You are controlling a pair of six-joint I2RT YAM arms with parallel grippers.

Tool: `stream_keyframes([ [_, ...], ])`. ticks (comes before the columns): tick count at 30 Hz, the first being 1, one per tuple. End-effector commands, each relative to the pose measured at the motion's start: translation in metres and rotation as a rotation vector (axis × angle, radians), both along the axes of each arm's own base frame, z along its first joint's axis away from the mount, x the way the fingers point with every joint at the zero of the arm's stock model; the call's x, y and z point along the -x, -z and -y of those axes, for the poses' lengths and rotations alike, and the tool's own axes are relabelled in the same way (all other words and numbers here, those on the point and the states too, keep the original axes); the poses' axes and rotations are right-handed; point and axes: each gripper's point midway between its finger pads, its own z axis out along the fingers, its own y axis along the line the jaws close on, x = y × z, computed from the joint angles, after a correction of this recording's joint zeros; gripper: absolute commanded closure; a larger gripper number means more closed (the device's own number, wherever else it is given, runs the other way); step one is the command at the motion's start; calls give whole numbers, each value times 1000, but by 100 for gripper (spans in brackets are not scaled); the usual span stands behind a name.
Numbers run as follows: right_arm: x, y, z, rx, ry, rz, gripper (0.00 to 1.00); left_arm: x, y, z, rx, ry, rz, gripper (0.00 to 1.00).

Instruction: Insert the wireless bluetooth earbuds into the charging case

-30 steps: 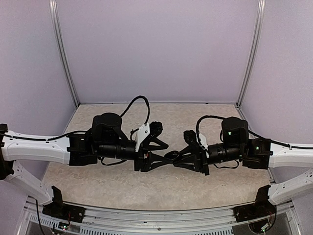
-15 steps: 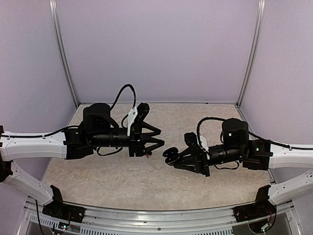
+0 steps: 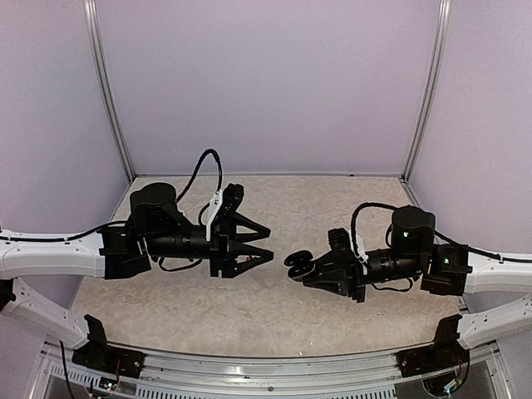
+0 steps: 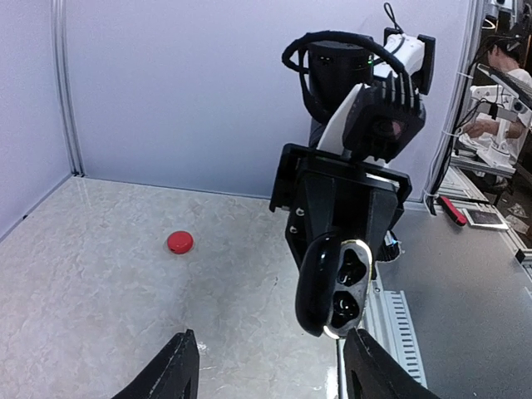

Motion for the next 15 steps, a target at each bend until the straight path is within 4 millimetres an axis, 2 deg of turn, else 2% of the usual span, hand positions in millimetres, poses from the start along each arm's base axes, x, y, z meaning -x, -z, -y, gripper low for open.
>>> stream_keyframes([
  [1,9,-18,-1,-63,-44,58,97,25,-17,12,28,113,63,40],
  [6,14,-22,-2,-71,-77,86,97,27,-13,29,-12,127,72,40],
  [15,32,-35,7,-117,-152,179,98,15,-8,37,-24,85,69,42],
])
